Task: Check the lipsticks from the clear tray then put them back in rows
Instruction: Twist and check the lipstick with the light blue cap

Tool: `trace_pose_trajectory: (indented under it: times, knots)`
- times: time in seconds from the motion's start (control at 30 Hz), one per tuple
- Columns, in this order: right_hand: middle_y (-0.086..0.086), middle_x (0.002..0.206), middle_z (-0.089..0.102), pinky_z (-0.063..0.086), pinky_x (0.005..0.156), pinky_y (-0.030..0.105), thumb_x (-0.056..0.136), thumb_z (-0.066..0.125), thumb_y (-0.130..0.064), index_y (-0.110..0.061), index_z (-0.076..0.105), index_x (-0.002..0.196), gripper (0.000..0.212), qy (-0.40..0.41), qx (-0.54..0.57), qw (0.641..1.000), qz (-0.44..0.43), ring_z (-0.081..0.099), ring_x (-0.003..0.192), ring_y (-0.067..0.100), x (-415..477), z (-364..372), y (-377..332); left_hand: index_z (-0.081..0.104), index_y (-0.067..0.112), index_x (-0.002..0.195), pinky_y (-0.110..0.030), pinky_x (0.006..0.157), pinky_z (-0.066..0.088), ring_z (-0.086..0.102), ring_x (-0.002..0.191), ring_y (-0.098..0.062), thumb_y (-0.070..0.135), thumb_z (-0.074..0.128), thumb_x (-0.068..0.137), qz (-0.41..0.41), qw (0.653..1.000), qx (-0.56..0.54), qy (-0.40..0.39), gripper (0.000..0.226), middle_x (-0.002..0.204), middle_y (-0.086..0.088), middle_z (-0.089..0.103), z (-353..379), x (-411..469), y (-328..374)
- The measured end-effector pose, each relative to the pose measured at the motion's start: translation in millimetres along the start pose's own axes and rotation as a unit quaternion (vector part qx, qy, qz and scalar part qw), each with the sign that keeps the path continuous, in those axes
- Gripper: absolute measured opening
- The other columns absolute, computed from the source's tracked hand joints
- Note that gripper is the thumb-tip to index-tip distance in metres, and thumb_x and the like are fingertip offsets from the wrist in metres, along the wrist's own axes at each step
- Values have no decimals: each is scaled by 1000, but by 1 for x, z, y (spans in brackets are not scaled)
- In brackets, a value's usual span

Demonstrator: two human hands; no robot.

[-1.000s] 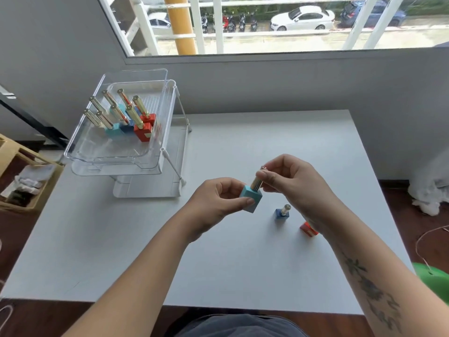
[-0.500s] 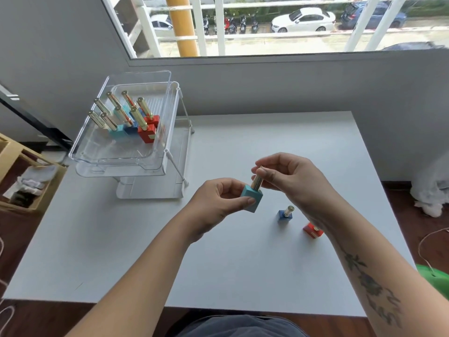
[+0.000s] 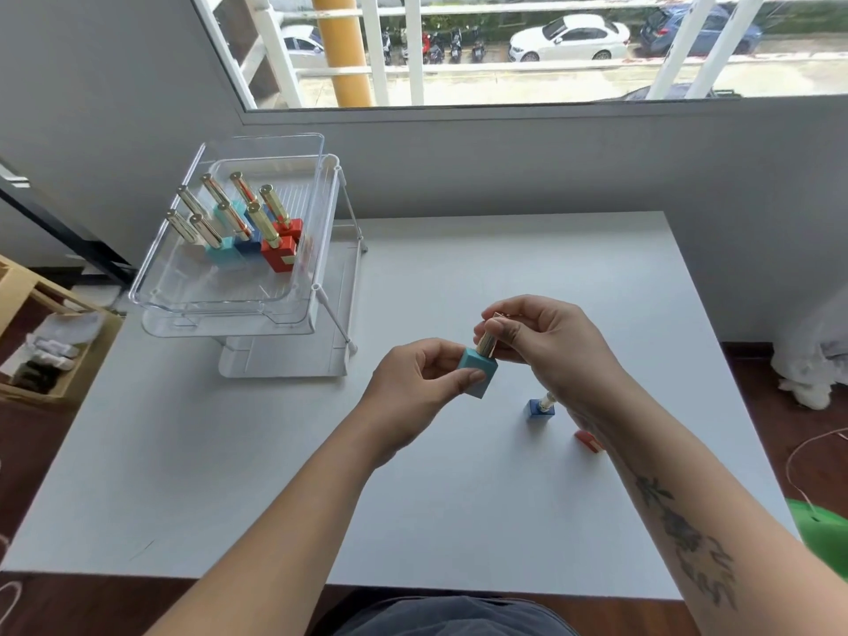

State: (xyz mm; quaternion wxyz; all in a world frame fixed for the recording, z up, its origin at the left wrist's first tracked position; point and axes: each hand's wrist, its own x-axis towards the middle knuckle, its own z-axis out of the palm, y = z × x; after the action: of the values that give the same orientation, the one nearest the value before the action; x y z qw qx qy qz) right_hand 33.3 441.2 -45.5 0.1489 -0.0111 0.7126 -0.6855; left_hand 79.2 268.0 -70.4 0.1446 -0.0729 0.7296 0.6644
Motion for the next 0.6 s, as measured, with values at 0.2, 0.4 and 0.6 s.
trace_pose_trajectory:
  times: [0.2,0.4,0.6]
  knots:
    - [-2,100,77,50,98,35,91,65,-15,-17,68,111,20,-34,-5,999,29,70,102,11,-1,6,7,74,24,97,-27,87,55,72,94,-12,20,77,81,-4,1000,-9,11,16,93,4,78,-5,0,-9]
    - [3,99,77,53,94,33,88,68,-16,-12,69,106,18,-23,60,997,41,72,99,17,1,12,11,74,25,94,-16,76,53,72,90,-9,20,78,80,4,1000,-12,22,15,91,5,78,-8,2,-15]
    - [3,91,77,56,85,27,87,69,-13,-13,70,98,11,1,47,999,22,73,92,16,6,16,11,73,25,96,-20,77,55,72,91,-12,20,77,81,33,998,-10,46,16,91,5,77,-6,3,-18]
